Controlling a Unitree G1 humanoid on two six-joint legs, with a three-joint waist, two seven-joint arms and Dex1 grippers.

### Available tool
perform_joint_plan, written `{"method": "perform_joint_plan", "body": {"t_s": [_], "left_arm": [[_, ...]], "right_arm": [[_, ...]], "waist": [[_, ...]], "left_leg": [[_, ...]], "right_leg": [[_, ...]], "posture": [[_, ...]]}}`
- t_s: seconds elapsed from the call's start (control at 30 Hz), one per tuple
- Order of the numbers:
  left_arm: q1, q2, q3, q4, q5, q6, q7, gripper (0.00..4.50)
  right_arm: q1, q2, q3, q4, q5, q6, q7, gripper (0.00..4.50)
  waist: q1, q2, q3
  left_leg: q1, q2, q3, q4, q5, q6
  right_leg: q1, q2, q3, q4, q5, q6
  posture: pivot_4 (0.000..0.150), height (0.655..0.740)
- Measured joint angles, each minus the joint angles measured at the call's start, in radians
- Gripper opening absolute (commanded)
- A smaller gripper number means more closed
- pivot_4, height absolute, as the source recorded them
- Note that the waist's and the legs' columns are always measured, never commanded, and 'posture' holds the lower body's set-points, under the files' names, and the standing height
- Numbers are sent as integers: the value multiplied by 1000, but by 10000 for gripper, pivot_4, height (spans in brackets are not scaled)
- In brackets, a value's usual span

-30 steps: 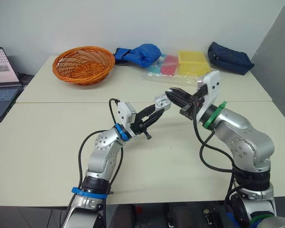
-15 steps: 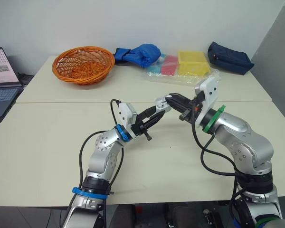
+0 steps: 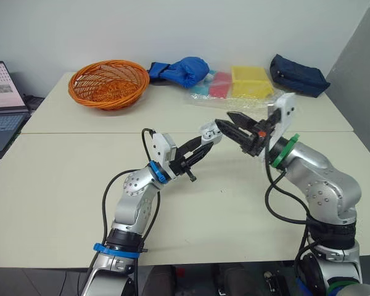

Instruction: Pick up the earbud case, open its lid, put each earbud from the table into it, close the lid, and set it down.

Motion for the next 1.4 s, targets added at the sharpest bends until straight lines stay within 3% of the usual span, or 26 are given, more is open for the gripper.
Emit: {"method": "perform_joint_plan", "body": {"t_s": [0.1,0.2,0.27,0.4,0.6,0.77,1.0,1.4], "left_arm": [[-2,1,-1,0,0,-1,-6,7691],[-5,2,-2,2,0,-3,-25,7691],[-13,2,-2,8,0,-4,-38,7691],[-28,2,-9,22,0,-1,-63,7691],[-35,18,-28,22,0,20,-106,7691],[-18,37,-51,20,10,20,-127,7691],[-3,38,-49,19,15,21,-105,7691],[-23,36,-43,31,14,50,-97,7691]], "right_arm": [[-58,-80,-89,44,169,115,-4,23977],[-141,-210,-76,150,112,121,10,20395],[-174,-281,-8,254,22,95,42,14640],[-243,-304,119,447,-109,46,119,112],[-339,-282,258,621,-195,6,311,112],[-406,-244,273,608,-187,40,389,112],[-357,-282,263,392,-71,195,444,112],[-221,-297,256,181,-187,66,307,112]], "waist": [[0,0,0],[-1,0,0],[-1,0,0],[-8,0,0],[-9,0,0],[-6,0,0],[0,0,0],[0,0,0]], "left_leg": [[0,0,0,0,0,0],[1,-1,1,0,0,0],[1,-1,2,0,0,0],[0,-1,2,-2,0,1],[-1,0,2,-2,0,1],[-1,0,1,-2,0,1],[-2,1,0,-1,0,1],[-2,0,0,-1,0,1]], "right_leg": [[0,0,1,0,0,0],[0,-1,1,0,0,0],[0,0,0,0,0,-1],[-1,1,1,-1,0,-1],[-2,1,1,-1,-1,-2],[-2,1,0,-1,-1,-2],[-2,-1,-1,-1,-1,-2],[-2,1,-2,0,-1,-2]], "posture": [[1500,7400],[1500,7400],[1500,7400],[1500,7400],[1500,7400],[1500,7400],[1500,7400],[1500,7400]]}}
